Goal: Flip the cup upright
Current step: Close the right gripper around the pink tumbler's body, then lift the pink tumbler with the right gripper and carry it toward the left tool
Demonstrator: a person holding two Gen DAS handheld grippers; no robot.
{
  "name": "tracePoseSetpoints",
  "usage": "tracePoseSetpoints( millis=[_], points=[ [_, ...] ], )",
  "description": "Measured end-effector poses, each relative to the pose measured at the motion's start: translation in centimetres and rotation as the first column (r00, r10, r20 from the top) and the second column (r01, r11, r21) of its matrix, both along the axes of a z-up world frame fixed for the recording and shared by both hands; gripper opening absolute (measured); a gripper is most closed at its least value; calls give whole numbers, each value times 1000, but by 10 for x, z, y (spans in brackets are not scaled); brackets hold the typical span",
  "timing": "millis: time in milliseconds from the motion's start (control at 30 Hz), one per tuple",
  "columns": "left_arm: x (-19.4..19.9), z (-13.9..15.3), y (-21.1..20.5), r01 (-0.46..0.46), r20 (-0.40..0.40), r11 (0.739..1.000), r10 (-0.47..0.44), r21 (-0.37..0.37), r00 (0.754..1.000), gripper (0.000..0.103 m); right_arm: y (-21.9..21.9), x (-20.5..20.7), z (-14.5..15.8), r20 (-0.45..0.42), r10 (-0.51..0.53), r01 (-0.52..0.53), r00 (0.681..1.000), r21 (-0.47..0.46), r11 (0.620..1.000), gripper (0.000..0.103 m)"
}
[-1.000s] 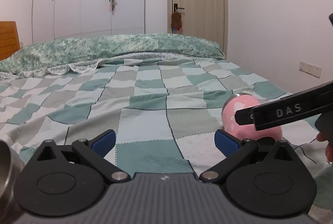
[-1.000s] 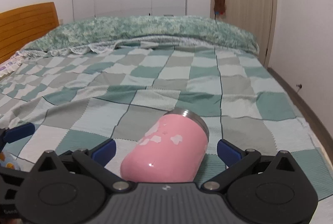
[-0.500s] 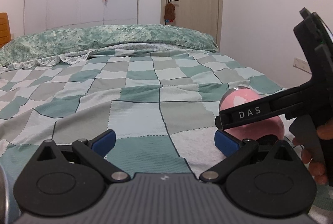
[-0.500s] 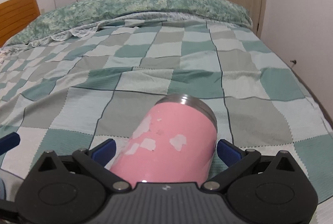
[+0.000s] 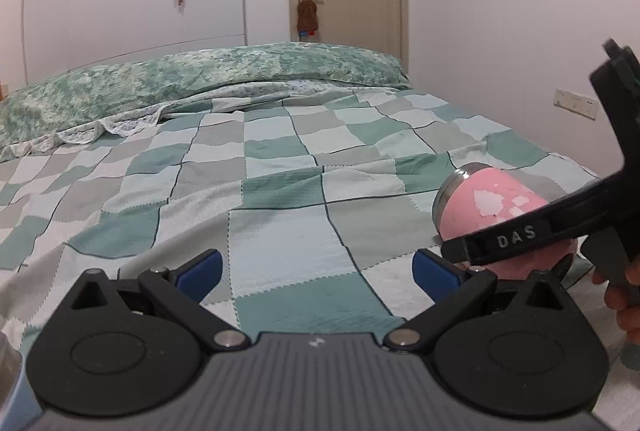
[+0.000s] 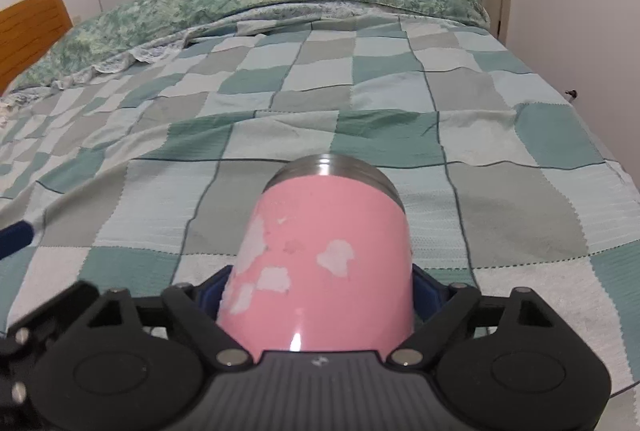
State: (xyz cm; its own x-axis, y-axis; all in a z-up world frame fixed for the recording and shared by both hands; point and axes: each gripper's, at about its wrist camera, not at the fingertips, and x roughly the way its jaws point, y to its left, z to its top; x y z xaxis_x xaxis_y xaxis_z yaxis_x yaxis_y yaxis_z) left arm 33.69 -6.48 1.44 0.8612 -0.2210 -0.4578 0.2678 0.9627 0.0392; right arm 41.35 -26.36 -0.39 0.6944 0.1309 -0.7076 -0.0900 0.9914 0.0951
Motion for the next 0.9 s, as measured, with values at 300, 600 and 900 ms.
tracePoseSetpoints(
  millis=[300, 600, 900],
  points=[
    [17, 10, 13, 103, 42, 992, -106, 69, 994, 103, -1, -27, 6, 90, -27, 26, 996, 16, 1000, 86],
    [25, 16, 20, 151, 31, 987, -153, 63, 988, 103, -2, -43, 21, 151, -60, 57, 987, 22, 998, 84],
    [-15, 47, 25, 113, 77, 992, -117, 53, 990, 103, 0, -79, 45, 180, -38, 26, 983, 68, 997, 84]
  ],
)
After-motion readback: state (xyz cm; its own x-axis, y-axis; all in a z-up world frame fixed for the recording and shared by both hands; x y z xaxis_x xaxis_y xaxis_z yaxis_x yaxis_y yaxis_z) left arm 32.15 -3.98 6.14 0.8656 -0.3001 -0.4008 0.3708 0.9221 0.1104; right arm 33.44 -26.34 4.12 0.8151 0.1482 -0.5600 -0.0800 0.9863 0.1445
